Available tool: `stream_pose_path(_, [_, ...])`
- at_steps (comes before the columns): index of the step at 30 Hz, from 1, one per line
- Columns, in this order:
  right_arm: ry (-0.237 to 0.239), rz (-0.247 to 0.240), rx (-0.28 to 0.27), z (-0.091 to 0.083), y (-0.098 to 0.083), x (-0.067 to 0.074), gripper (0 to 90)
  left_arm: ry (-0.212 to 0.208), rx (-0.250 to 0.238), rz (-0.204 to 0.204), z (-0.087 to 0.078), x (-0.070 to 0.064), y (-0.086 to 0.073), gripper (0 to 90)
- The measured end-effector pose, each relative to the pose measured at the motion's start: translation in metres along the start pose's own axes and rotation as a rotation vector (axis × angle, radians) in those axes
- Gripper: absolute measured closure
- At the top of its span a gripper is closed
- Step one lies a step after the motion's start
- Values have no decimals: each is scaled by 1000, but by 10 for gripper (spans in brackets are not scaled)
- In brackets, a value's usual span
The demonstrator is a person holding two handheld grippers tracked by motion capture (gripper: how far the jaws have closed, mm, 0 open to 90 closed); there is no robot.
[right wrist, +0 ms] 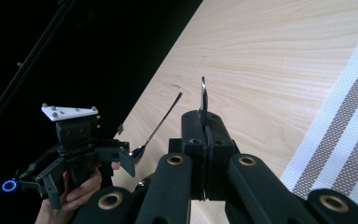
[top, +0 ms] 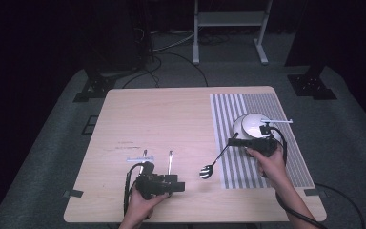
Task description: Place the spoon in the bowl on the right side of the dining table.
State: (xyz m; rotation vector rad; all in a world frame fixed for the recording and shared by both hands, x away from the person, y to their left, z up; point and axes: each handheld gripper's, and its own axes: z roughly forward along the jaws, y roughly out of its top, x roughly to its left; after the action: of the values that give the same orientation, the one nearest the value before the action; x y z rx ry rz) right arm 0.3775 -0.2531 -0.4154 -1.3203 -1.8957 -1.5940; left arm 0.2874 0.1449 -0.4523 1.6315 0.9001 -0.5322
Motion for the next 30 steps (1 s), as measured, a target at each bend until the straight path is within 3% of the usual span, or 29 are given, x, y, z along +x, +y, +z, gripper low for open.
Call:
stream_pose_path(15, [-30, 9, -46, -16, 11, -5, 890, 0, -4, -3, 0, 0, 0, 23])
stream_pose_path(30, [-43, 57, -102, -38, 19, -17, 889, 1, -6, -2, 0, -1, 0, 23])
